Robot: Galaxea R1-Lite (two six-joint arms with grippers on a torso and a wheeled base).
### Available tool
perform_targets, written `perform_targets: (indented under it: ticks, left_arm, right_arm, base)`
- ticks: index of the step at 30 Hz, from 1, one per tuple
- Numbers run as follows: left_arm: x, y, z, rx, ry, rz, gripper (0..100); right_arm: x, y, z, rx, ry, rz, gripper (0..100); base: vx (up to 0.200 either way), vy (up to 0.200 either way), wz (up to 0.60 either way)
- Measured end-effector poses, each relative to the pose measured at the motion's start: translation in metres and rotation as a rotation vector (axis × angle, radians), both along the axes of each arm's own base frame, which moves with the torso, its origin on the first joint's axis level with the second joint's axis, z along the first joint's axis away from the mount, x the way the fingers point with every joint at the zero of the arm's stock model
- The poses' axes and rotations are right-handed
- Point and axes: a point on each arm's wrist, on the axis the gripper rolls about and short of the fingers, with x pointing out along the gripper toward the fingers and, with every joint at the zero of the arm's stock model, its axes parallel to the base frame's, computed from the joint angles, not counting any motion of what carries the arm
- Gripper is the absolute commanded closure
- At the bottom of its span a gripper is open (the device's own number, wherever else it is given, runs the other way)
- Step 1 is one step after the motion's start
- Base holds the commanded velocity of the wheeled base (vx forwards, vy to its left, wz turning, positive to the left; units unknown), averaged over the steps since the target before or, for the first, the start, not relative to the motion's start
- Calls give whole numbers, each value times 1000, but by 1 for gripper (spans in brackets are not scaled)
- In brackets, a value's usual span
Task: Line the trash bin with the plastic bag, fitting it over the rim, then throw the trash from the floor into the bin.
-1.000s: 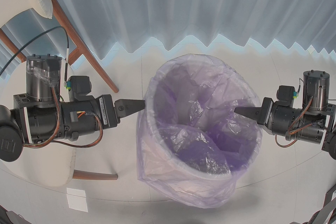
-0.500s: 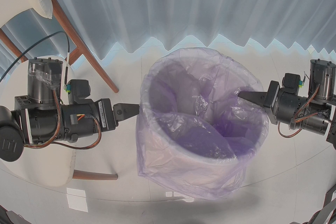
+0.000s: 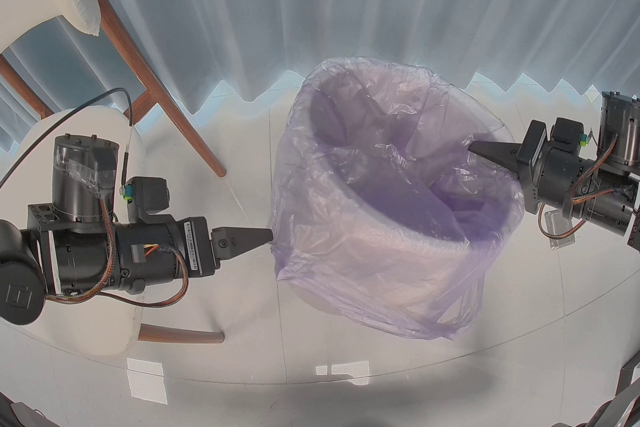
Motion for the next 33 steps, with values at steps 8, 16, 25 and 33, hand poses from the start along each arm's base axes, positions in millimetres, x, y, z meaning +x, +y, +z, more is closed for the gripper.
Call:
perform_targets:
  ticks: [8, 16, 25, 33]
  left_arm:
    - [1, 8, 6, 0, -40, 15, 0]
    - [-6, 8, 28, -89, -132, -73, 0]
    - [-13, -4, 43, -179, -245, -219, 0]
    - [-16, -22, 28, -128, -226, -301, 0]
  right_arm:
    - [6, -12, 4, 4, -16, -33, 100]
    - [11, -16, -2, -12, -2, -55, 100]
    - [24, -16, -15, -60, 19, -67, 100]
    - [29, -15, -19, -67, 30, -68, 100]
  base:
    - [0, 0, 0]
    - [0, 0, 0]
    - [0, 0, 0]
    - [0, 0, 0]
